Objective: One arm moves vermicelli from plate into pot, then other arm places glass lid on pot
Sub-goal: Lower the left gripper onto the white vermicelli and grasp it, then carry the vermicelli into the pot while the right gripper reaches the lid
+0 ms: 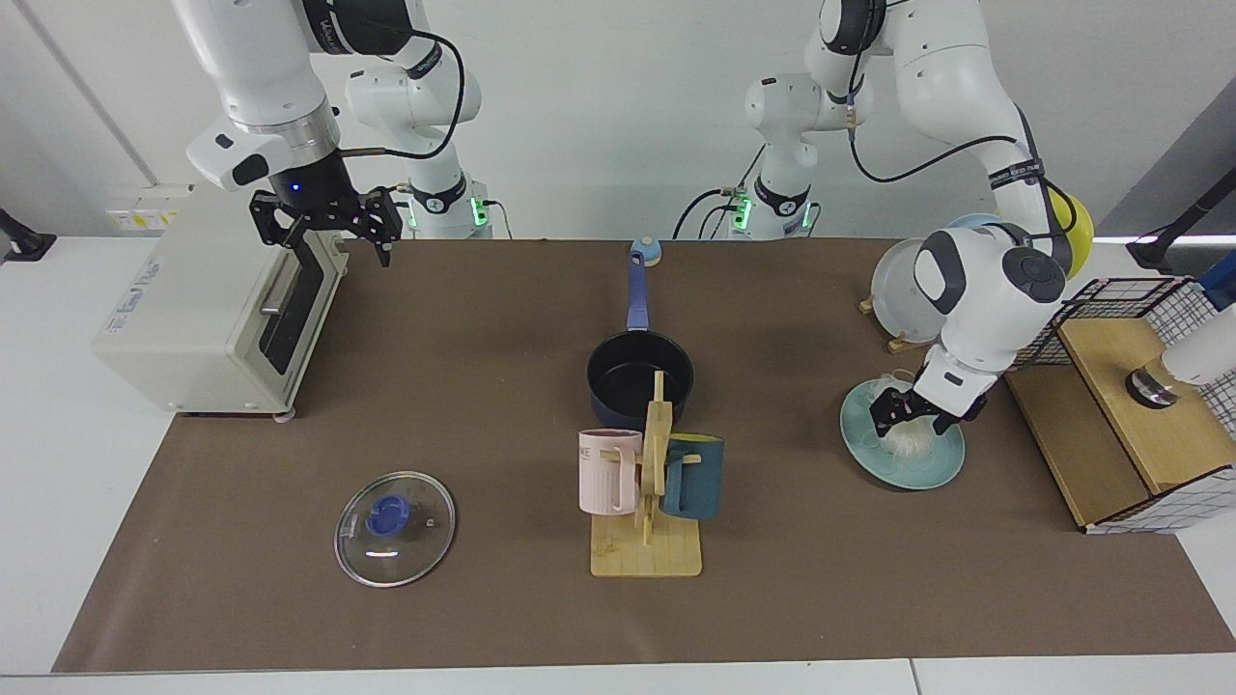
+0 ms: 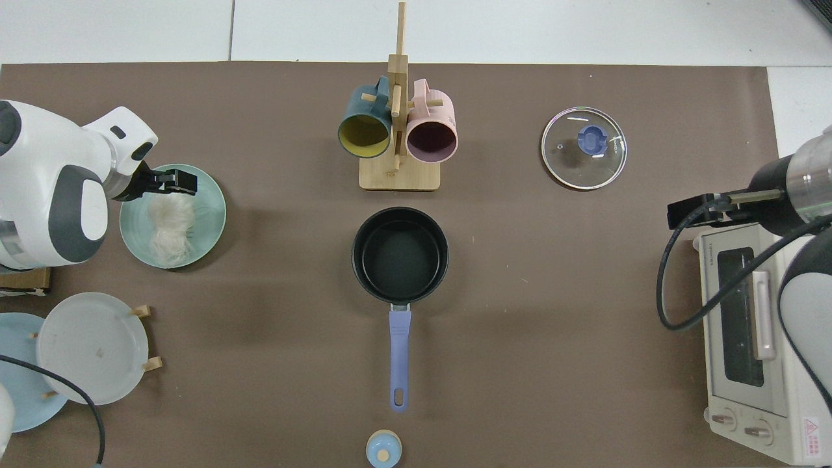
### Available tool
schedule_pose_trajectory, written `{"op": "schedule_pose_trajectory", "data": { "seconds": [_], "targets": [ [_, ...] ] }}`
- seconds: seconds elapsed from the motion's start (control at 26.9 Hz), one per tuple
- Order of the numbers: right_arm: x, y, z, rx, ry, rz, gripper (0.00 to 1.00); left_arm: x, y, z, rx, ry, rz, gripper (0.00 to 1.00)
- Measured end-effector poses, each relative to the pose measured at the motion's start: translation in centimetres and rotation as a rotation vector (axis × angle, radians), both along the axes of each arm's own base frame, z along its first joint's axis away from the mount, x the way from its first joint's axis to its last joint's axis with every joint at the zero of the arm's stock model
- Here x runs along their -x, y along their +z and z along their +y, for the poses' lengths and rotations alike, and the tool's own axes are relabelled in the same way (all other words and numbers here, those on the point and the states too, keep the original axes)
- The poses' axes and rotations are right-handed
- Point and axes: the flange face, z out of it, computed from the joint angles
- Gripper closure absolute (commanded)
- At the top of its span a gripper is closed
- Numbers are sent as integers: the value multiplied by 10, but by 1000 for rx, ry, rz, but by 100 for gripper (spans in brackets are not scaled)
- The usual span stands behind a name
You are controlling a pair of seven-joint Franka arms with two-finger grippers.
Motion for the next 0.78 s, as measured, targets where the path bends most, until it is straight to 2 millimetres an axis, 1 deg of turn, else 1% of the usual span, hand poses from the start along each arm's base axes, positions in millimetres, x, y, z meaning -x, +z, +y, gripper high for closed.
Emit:
{"op": "schedule_pose_trajectory", "data": {
  "seconds": [0.15,0.22,0.41,0.67,0.74,0.78],
  "targets": [
    [0,0,0,0,-1,1,0,8,-18,1,0,1,33,0],
    [0,0,-4,0,-7,2,0,10,-23,2,0,3,35,0],
    [-1,0,-17,0,-31,1,0,13,-27,6,1,14,37,0],
    [-1,4,-18,0,-32,-7,0,16,-35,16,0,32,19,0],
    [-1,4,-19,0,-34,-8,0,16,-37,19,-1,39,8,2],
    [-1,4,-19,0,-35,-9,0,17,-37,20,-1,42,7,6]
  ]
}}
